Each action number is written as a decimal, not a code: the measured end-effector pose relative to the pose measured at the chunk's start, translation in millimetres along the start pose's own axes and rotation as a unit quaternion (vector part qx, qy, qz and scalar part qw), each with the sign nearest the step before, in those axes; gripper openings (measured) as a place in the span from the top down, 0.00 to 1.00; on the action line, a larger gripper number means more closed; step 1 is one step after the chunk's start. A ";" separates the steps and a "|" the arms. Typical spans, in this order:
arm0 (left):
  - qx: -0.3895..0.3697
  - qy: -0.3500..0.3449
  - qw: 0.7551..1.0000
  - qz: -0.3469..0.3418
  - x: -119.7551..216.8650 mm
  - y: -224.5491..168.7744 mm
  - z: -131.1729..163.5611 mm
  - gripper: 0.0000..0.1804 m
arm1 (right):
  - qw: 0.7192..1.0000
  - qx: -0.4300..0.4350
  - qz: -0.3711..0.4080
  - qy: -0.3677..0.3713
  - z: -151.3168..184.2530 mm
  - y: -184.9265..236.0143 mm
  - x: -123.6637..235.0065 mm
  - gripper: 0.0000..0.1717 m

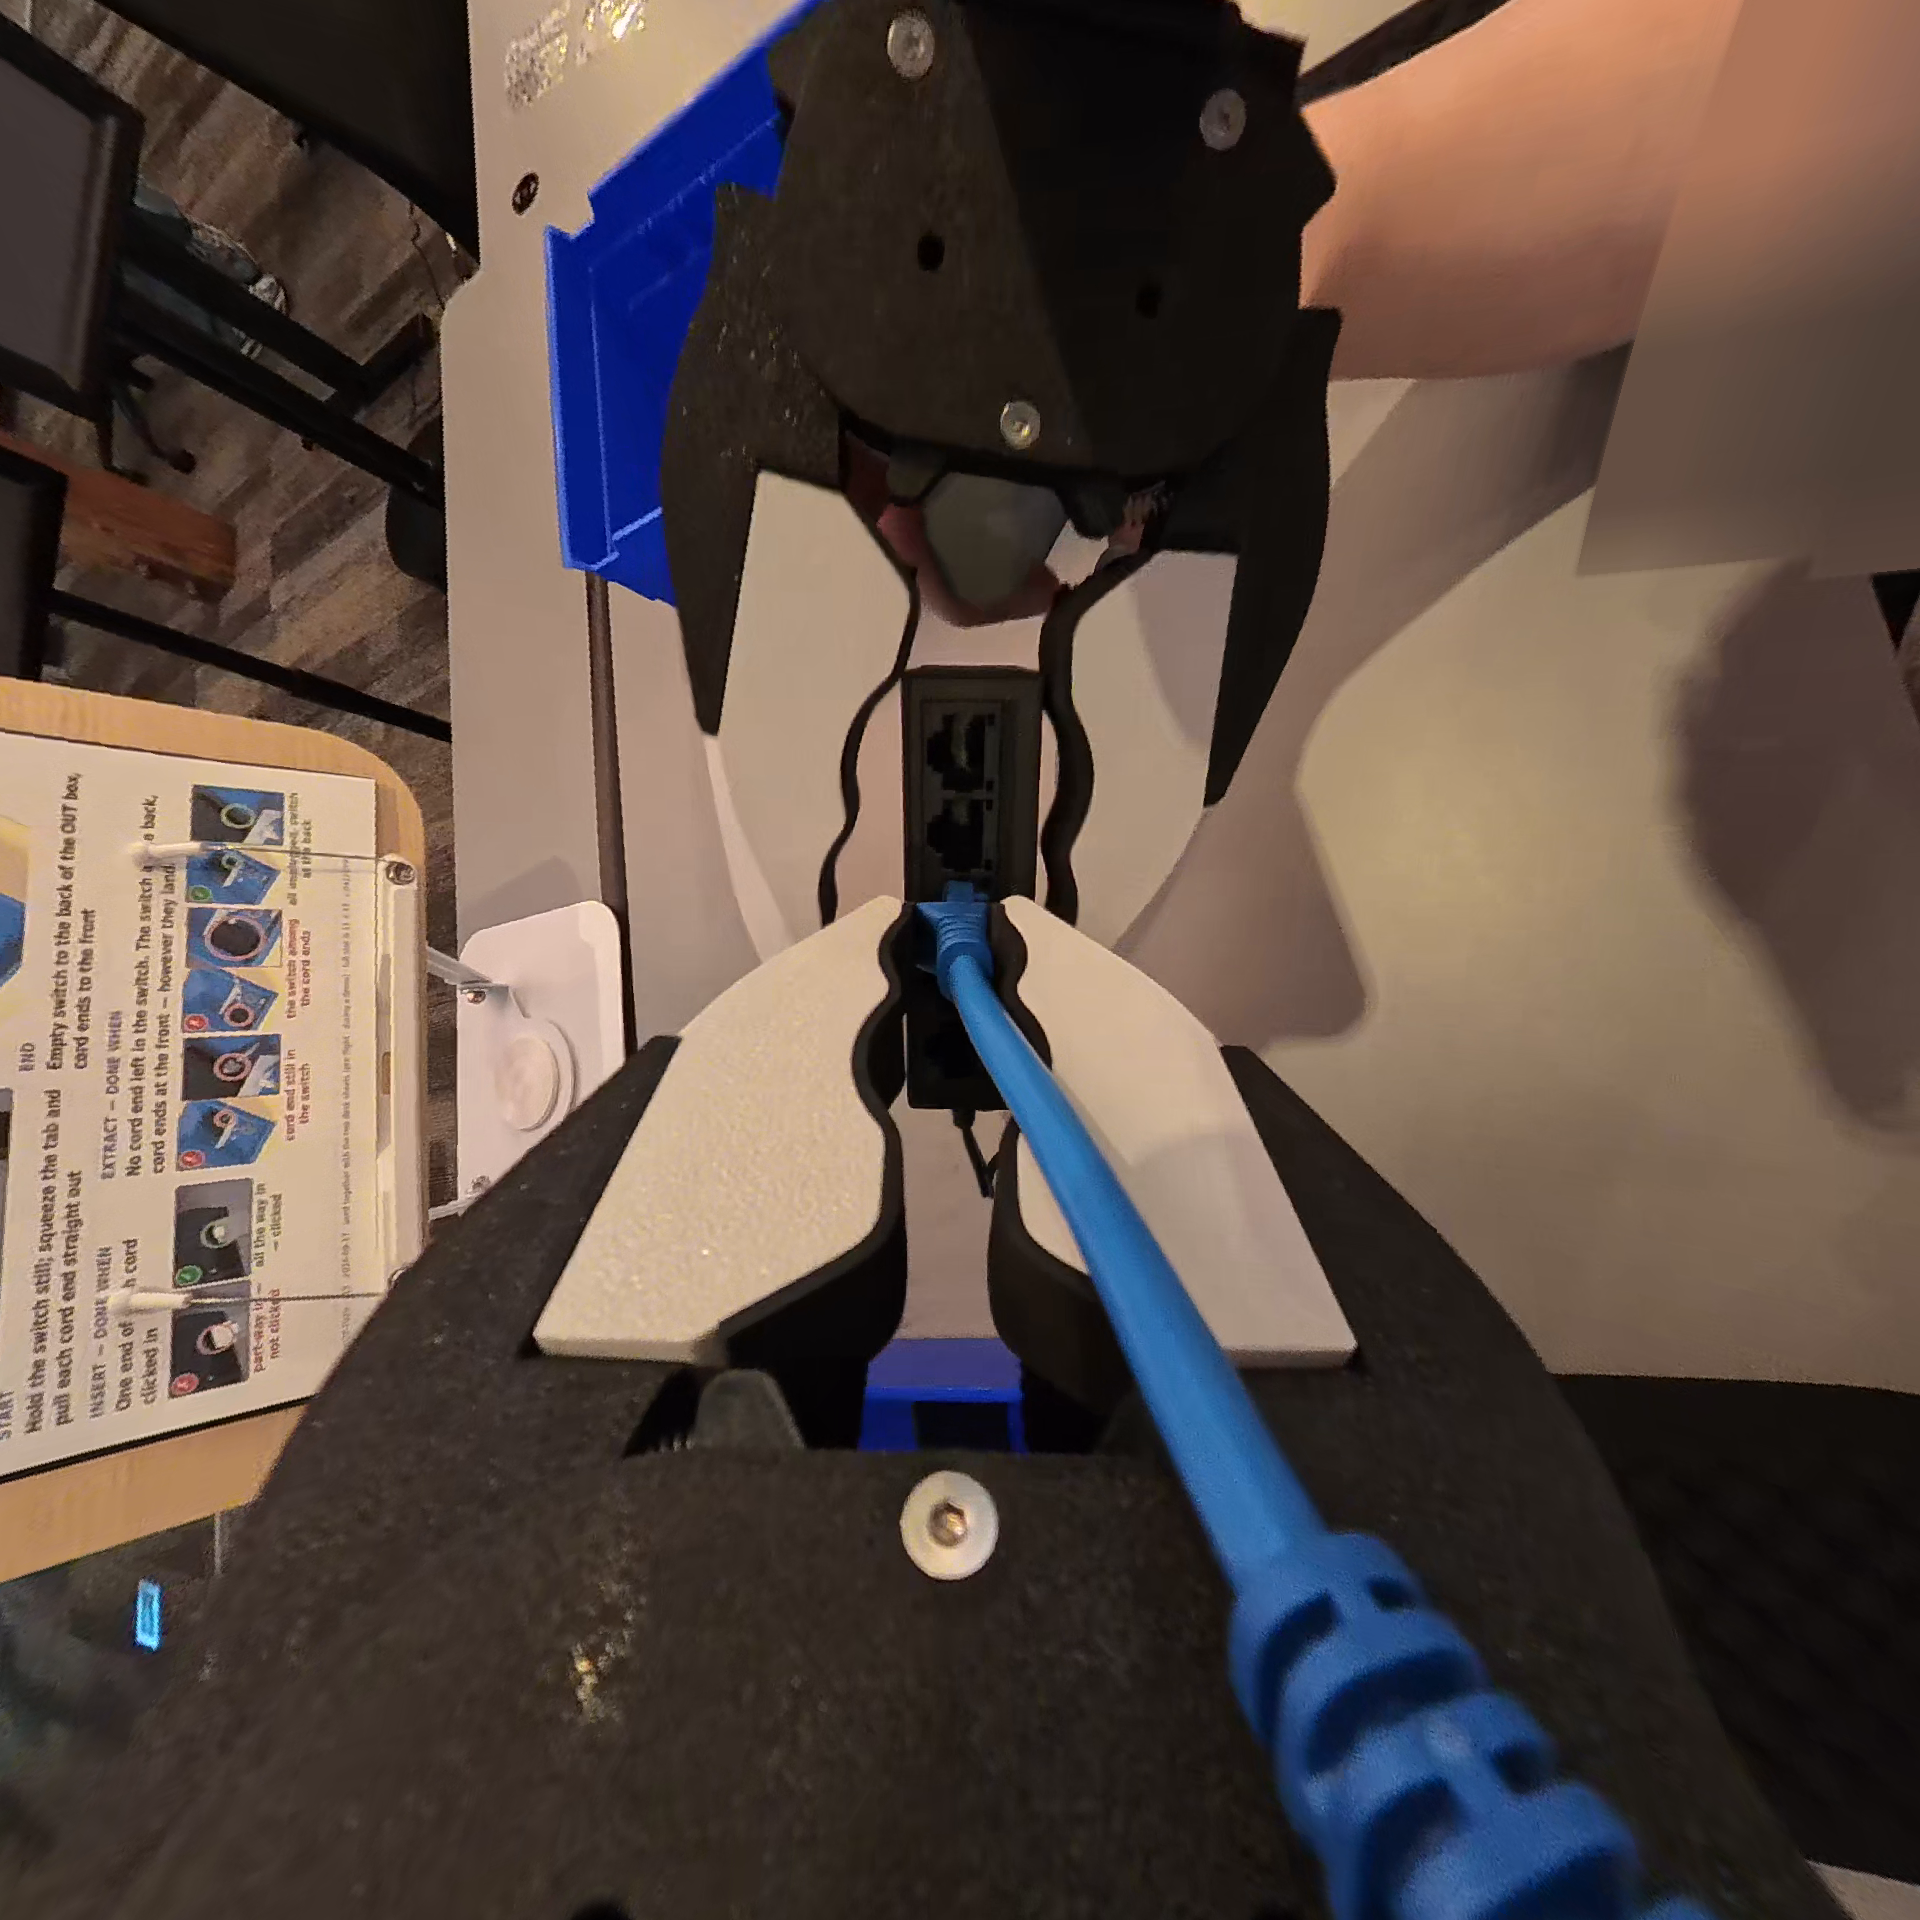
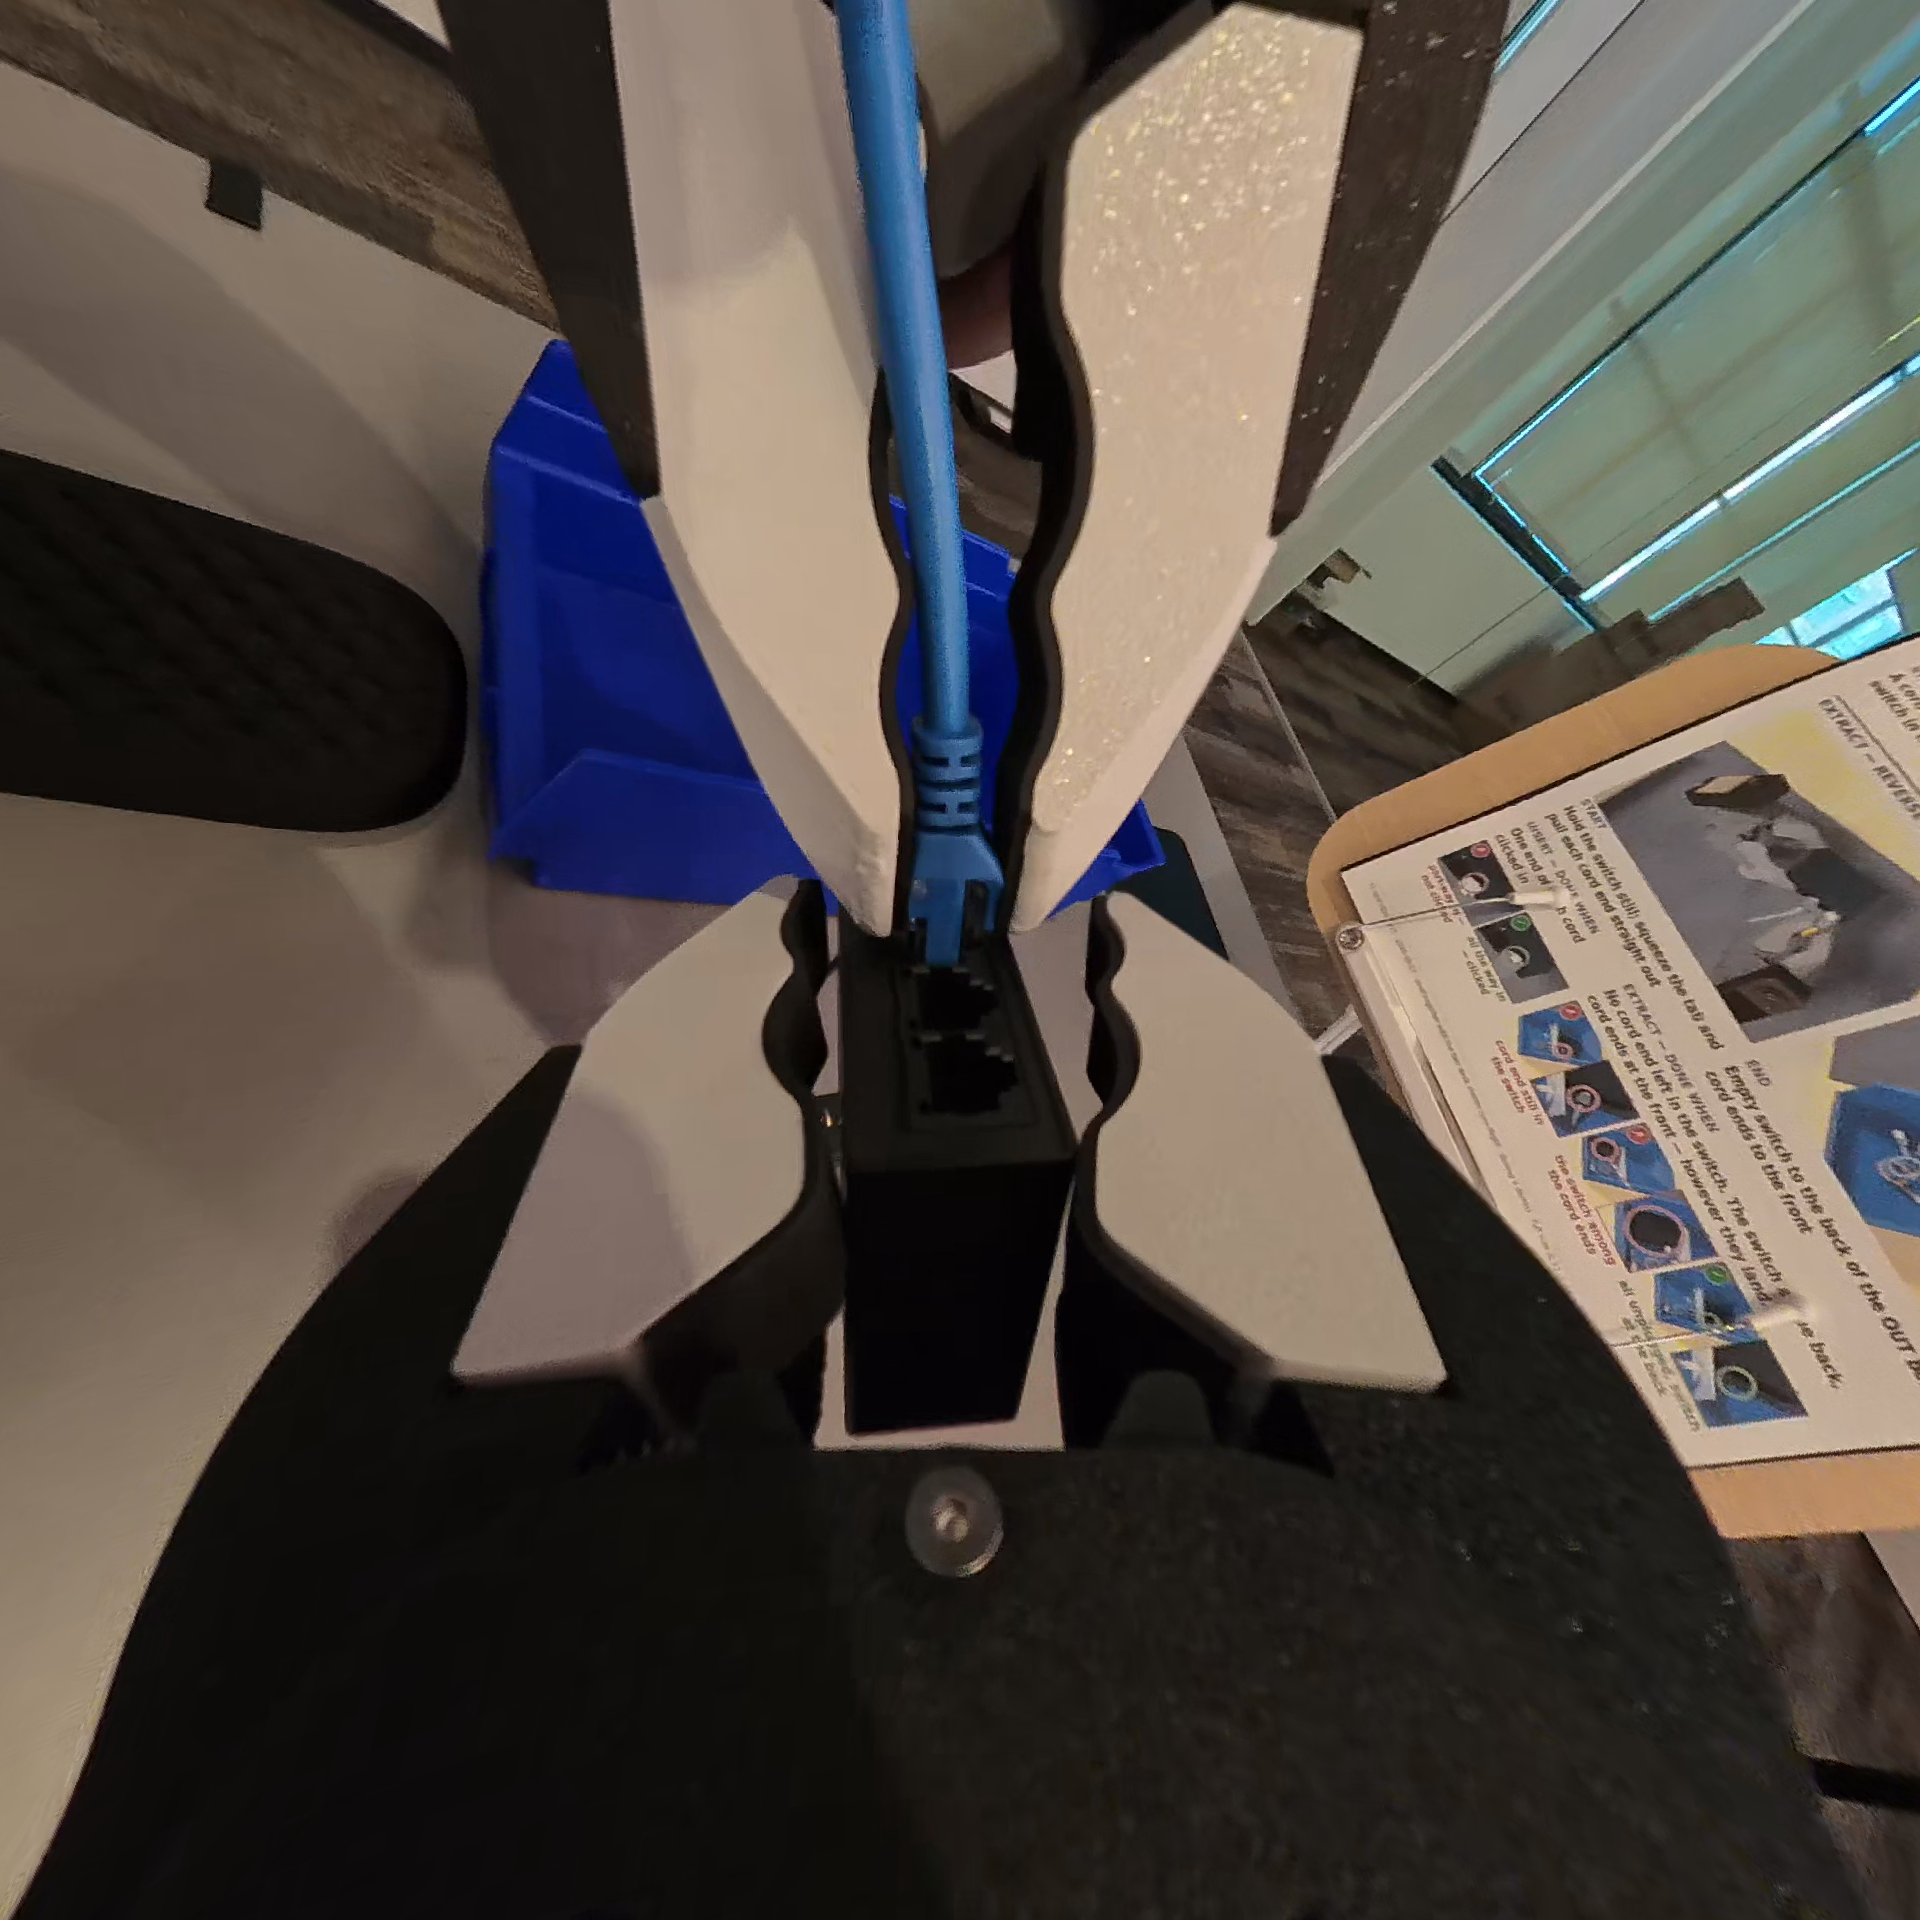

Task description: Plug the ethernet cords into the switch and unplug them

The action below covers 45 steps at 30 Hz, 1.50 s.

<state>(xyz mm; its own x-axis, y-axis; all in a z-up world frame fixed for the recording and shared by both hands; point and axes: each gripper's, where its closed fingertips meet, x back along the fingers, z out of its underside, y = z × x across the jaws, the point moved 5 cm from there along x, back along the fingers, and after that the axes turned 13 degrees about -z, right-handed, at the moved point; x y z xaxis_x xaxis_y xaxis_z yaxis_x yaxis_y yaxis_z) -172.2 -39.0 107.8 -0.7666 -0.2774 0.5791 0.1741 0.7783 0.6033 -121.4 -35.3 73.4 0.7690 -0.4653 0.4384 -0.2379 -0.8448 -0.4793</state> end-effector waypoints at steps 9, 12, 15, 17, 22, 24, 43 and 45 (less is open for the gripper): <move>-0.010 -0.008 1.000 -0.023 4.5 2.7 -7.3 0.93 | 0.998 -0.022 -0.032 -0.039 -1.6 -2.5 10.2 0.75; -0.012 -0.004 1.000 -0.023 3.7 2.7 -8.8 0.93 | 0.999 -0.017 -0.036 -0.036 0.0 -1.1 11.0 0.79; -0.013 -0.009 0.999 -0.027 5.1 3.4 -11.3 0.93 | 0.999 0.003 -0.015 -0.043 -2.6 -1.7 13.2 0.80; -0.008 -0.014 0.999 -0.028 6.6 4.1 -11.9 0.93 | 0.998 -0.008 -0.017 -0.061 -5.3 -2.5 13.9 0.79; -0.005 -0.010 1.000 -0.019 5.6 0.2 -7.9 0.93 | 0.996 -0.020 -0.051 -0.076 -3.5 1.7 9.5 0.79; -0.001 -0.009 1.000 -0.019 5.7 0.8 -5.9 0.94 | 0.996 -0.009 -0.029 -0.079 -3.4 1.2 7.5 0.80; 0.008 0.045 0.999 0.000 7.1 -3.8 10.6 0.93 | 0.996 -0.013 -0.062 -0.068 8.3 8.3 -15.4 0.81; 0.019 0.037 0.999 0.003 7.2 -0.4 6.7 0.93 | 0.993 -0.021 -0.064 -0.097 4.6 4.8 -10.2 0.82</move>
<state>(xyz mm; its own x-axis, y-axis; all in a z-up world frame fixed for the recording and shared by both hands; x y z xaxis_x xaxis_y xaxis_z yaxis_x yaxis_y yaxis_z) -182.0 -37.6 108.1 -0.7180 -0.3126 0.6219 0.1541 0.7999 0.5800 -127.6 -33.5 63.1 0.8932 -0.2977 0.3371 -0.1531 -0.9060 -0.3947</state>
